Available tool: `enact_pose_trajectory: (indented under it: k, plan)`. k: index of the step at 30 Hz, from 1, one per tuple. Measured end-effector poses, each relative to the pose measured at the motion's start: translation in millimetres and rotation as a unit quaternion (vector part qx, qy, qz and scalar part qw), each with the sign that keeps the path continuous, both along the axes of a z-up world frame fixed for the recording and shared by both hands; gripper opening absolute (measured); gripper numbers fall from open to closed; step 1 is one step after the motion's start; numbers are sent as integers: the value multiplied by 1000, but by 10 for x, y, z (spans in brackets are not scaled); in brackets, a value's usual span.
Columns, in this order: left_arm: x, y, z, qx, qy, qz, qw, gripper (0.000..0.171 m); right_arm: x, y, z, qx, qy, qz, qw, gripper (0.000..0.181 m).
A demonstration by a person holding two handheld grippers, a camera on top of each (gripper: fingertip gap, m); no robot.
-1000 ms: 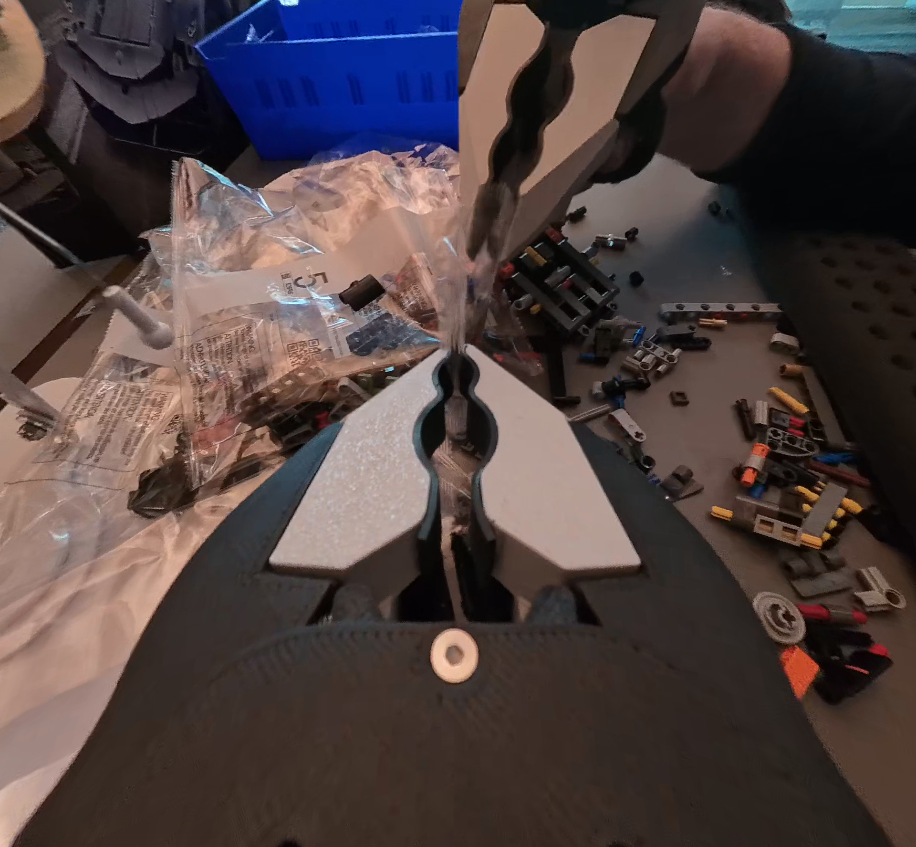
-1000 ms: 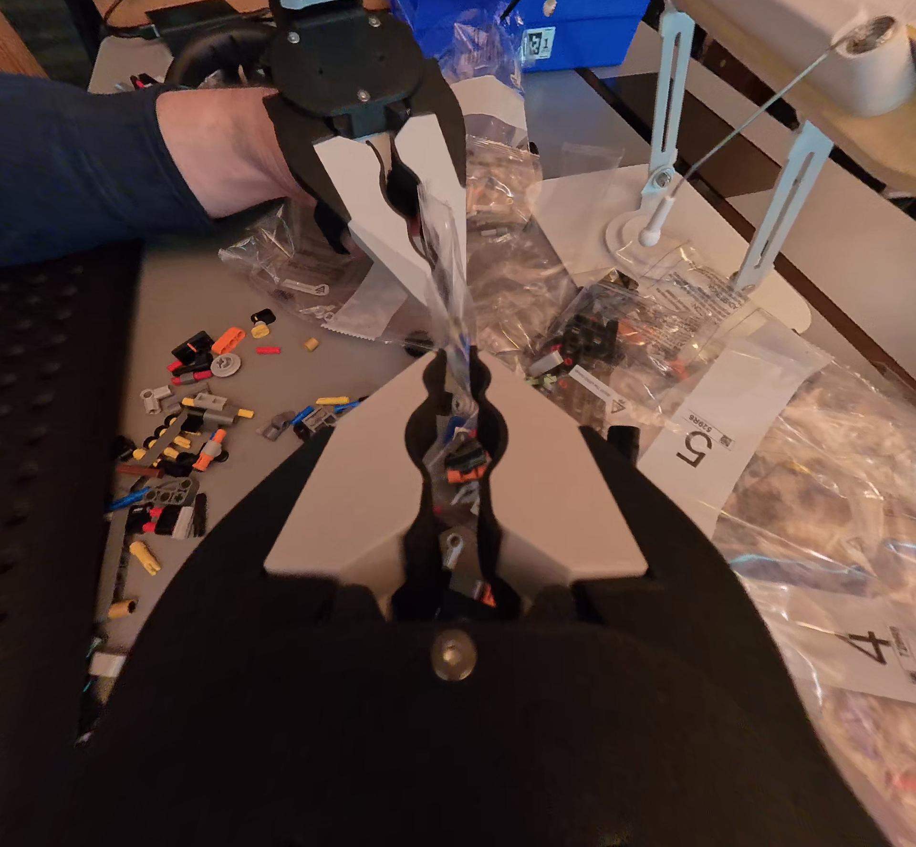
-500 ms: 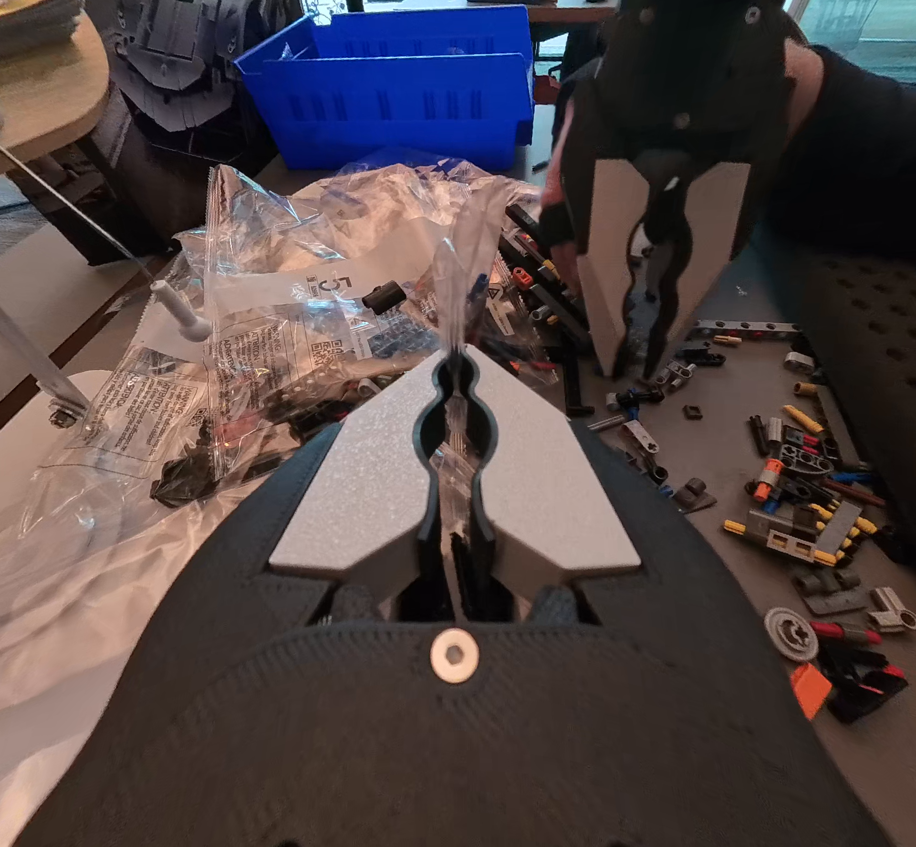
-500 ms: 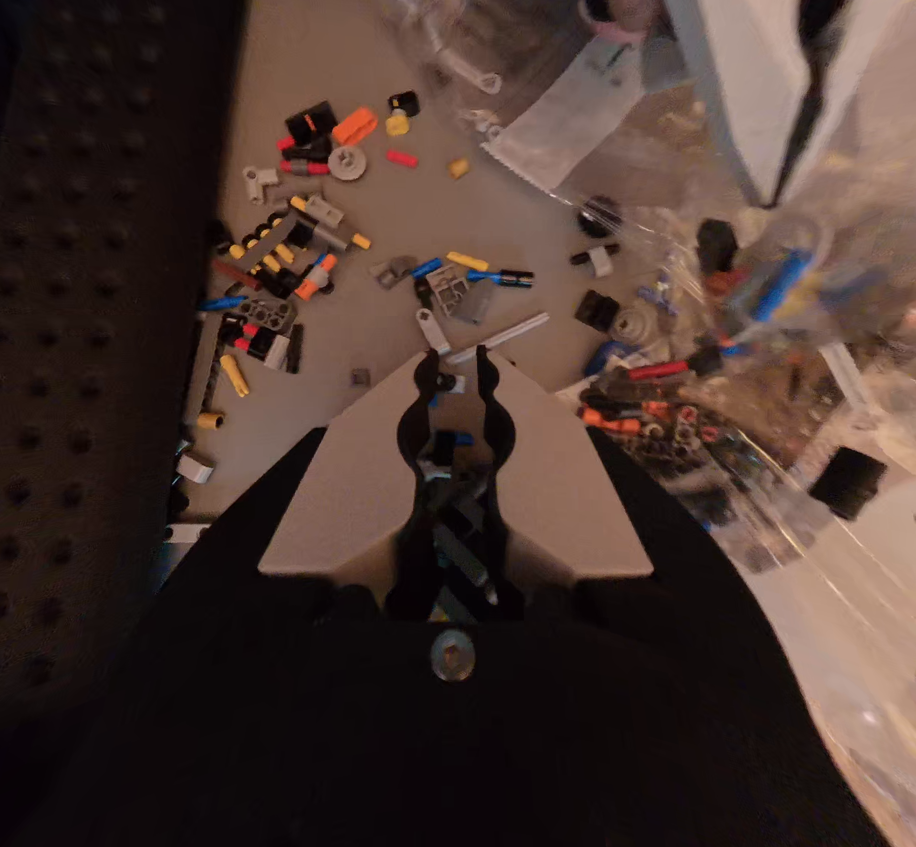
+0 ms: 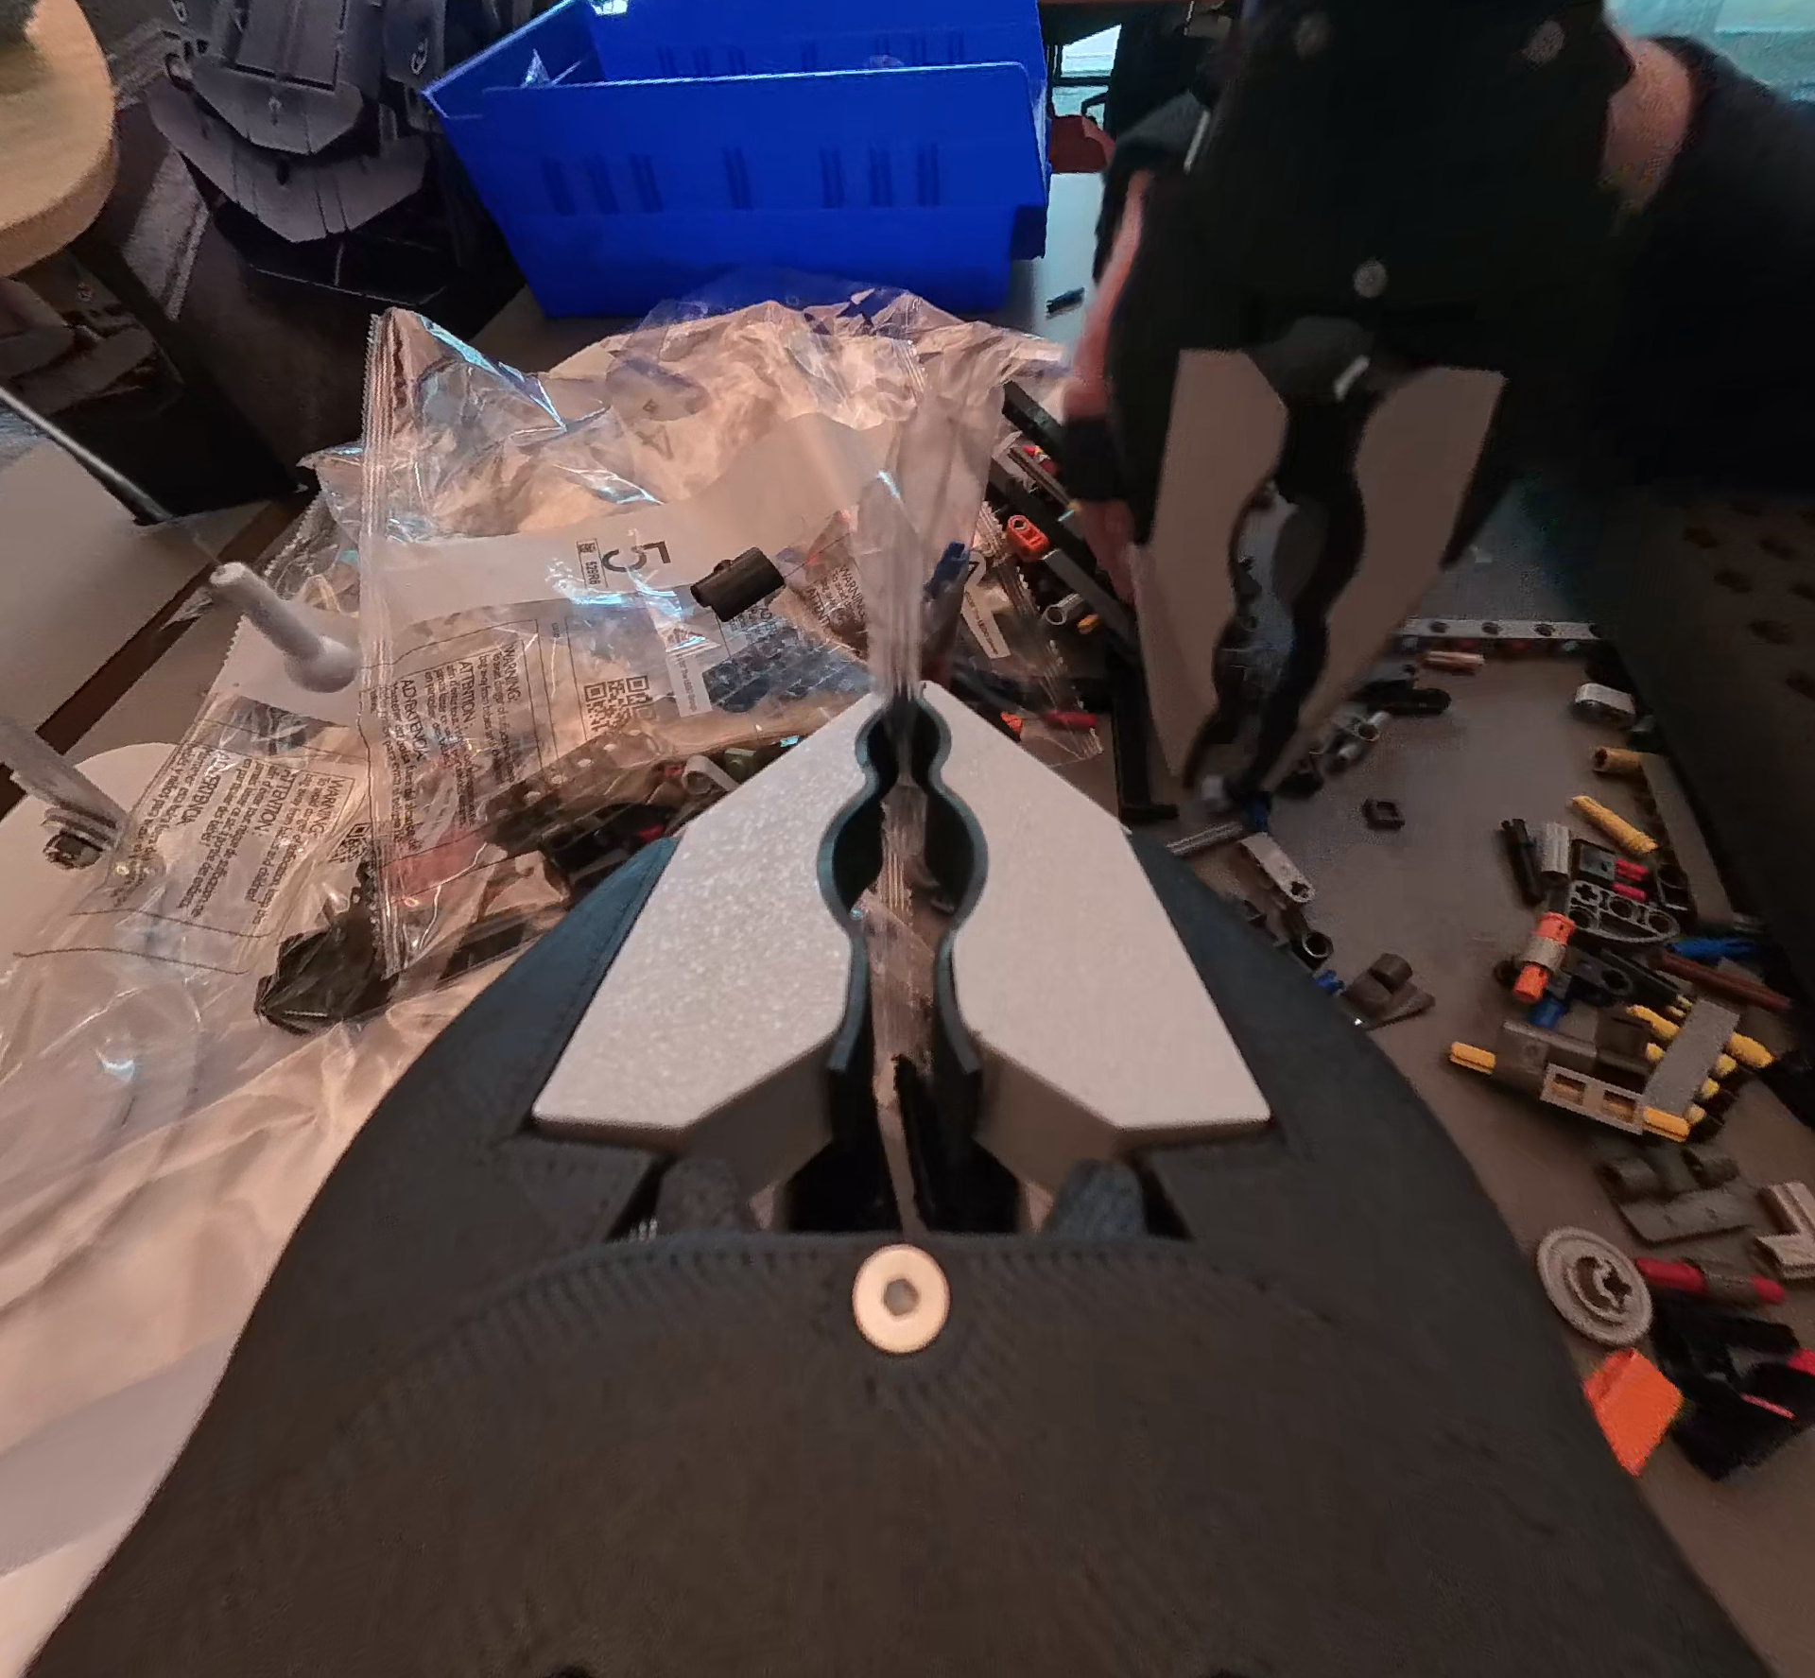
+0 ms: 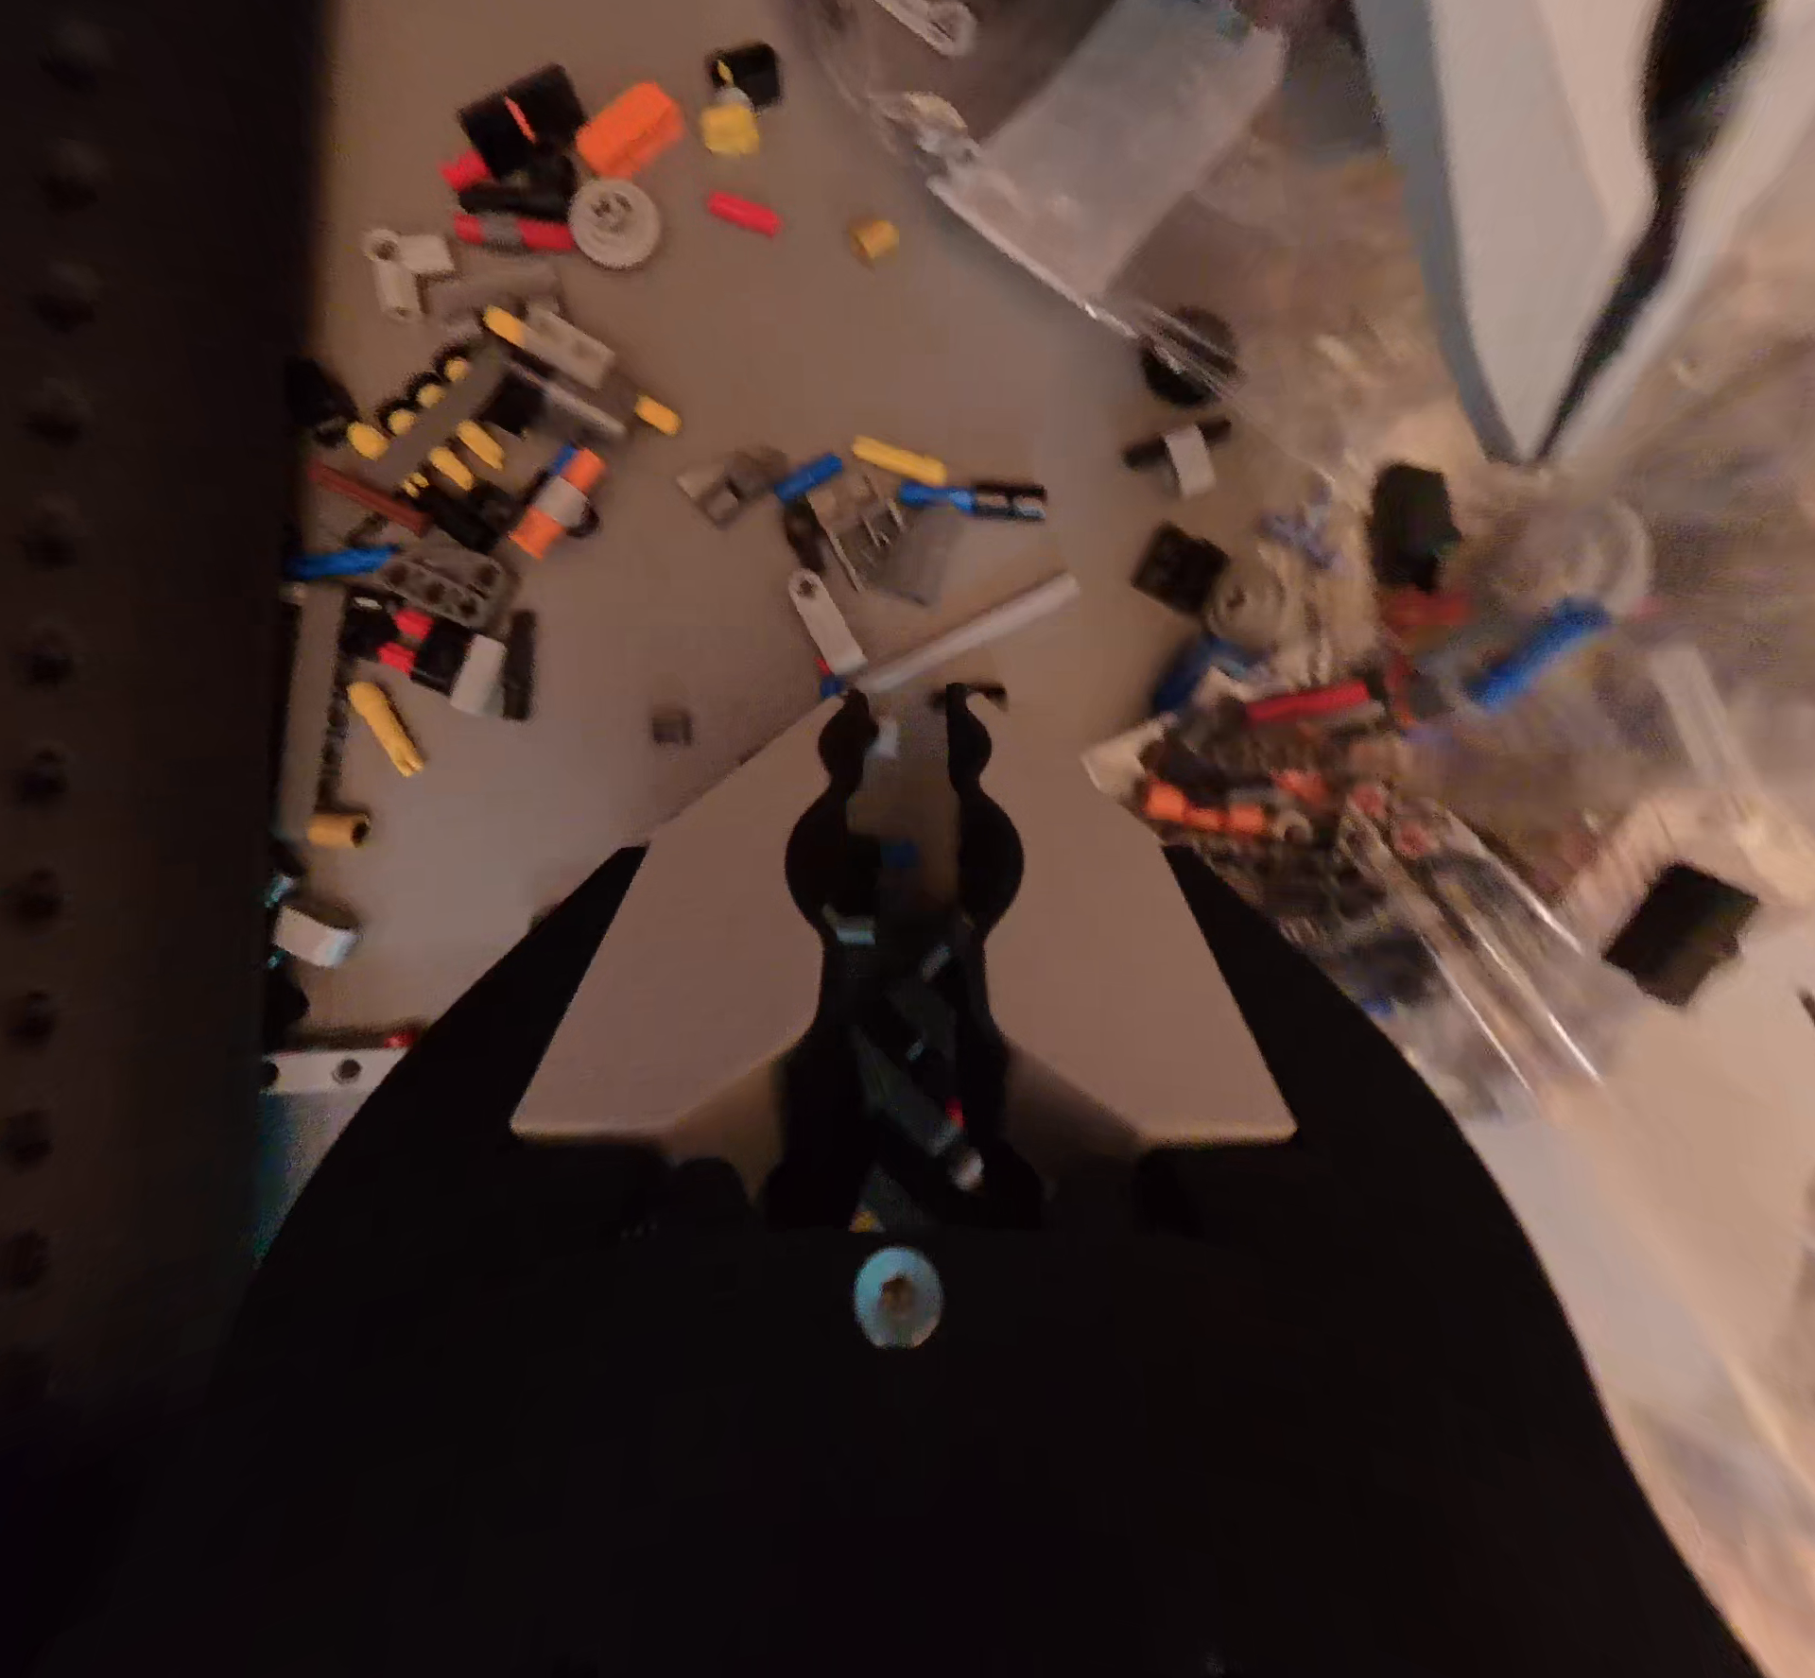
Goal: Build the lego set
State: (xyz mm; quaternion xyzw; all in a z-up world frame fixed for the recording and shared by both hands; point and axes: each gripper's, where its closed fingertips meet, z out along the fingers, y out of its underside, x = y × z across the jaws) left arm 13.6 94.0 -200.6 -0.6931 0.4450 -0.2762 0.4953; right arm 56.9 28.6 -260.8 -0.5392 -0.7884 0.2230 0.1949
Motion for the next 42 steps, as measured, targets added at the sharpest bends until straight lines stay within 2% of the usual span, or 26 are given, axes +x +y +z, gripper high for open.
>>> enact_pose_trajectory:
  k: [6, 13, 15, 19, 22, 26, 39, 42]
  plan:
    - [26, -2, -25, -1, 5, -3, 1000, 0, 204, 79, -117, 26, -57, -8, 998, 13]
    - [27, 1, -47, -3, 8, -2, 1000, 0, 318, 119, -139, 39, -82, -19, 996, 11]
    - [33, 5, -58, -4, 9, -2, 1000, 0, 231, 110, -58, 42, -52, -16, 998, 10]
    - [48, 3, -66, -4, 10, -4, 1000, 0, -96, -196, 133, 26, 24, 39, 999, 12]
    - [43, 5, -67, -4, 11, -3, 1000, 0, -259, -443, 102, 10, 35, 81, 996, 13]
    - [49, 5, -72, -4, 11, -4, 1000, 0, -345, -430, -45, 28, 18, 74, 997, 14]
    - [64, 1, -104, -7, 16, -6, 1000, 0, -440, -381, -155, 21, 18, 60, 998, 19]
    - [60, 3, -103, -7, 16, -5, 1000, 0, -462, -387, -156, 31, 22, 64, 997, 13]
